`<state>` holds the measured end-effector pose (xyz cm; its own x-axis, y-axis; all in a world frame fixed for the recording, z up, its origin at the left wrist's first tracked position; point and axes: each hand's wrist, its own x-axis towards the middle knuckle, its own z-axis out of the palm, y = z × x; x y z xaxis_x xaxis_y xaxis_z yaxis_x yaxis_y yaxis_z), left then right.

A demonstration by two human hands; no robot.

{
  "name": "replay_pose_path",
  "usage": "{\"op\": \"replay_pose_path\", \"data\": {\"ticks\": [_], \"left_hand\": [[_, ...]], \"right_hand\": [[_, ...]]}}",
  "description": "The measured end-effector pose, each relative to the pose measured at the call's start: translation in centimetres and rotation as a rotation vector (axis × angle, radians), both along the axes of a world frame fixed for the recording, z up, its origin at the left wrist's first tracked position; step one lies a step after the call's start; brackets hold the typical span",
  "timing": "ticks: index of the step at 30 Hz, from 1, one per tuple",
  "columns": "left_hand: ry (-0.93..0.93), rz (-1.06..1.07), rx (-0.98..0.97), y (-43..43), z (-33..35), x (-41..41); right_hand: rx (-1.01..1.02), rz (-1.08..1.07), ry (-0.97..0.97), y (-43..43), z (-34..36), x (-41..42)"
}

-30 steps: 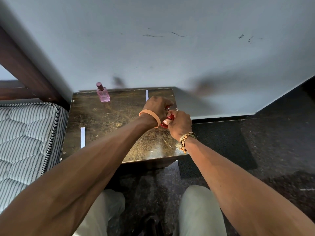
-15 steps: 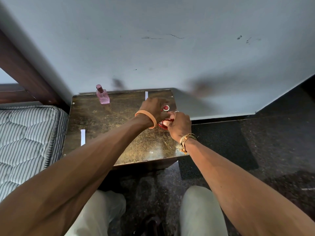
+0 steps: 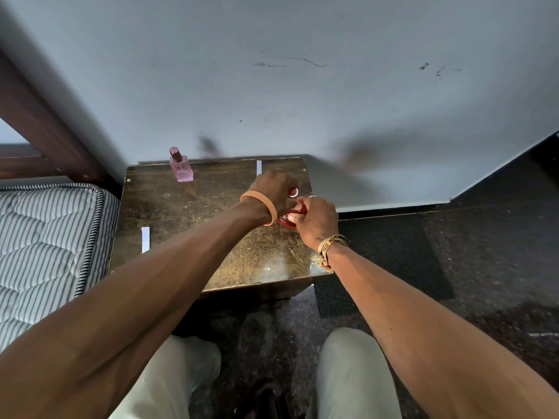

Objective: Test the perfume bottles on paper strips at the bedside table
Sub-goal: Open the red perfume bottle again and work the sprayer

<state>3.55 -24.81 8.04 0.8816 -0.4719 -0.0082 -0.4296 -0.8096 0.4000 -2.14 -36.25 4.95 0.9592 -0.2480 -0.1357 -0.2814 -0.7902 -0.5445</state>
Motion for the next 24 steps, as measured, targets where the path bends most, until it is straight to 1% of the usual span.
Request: {"op": "replay_pose_path", "data": {"ticks": [4, 6, 8, 10, 12, 14, 17, 19, 21, 24], "left_hand": [[-0.022, -0.127, 0.069, -0.1, 0.4, 0.2], [-0.005, -0.15, 0.084, -0.1, 0.7, 0.5], [0.02, -0.08, 0.049, 0.0, 0.8, 0.6], [0.037, 0.036, -0.034, 0.3, 0.5, 0.3], [0.018, 0.062, -0.047, 0.3, 0.2, 0.0], [0.001, 0.009, 0.011, 0.2, 0.2, -0.1], [0.013, -0.128, 0.071, 0.0, 0.7, 0.3], [0.036, -0.15, 0.09, 0.0, 1.1, 0.5], [0.066, -0.097, 0.067, 0.1, 1.1, 0.3], [0.086, 0.053, -0.075, 0.5, 0.6, -0.2]], "right_hand": [[0.005, -0.01, 0.018, 0.0, -0.1, 0.0], [0.008, -0.009, 0.021, 0.0, -0.1, 0.0], [0.006, -0.006, 0.015, -0.1, -0.2, 0.0], [0.011, -0.02, 0.002, -0.1, -0.2, 0.0], [0.01, -0.017, 0.002, -0.1, -0.2, 0.0], [-0.003, 0.0, 0.011, -0.1, -0.3, 0.1], [-0.001, -0.006, 0.028, -0.1, -0.3, 0.1], [0.002, -0.009, 0.031, -0.1, -0.4, 0.1], [0.009, -0.004, 0.026, -0.2, -0.4, 0.1], [0.006, -0.02, -0.004, -0.1, -0.3, 0.1]]}}
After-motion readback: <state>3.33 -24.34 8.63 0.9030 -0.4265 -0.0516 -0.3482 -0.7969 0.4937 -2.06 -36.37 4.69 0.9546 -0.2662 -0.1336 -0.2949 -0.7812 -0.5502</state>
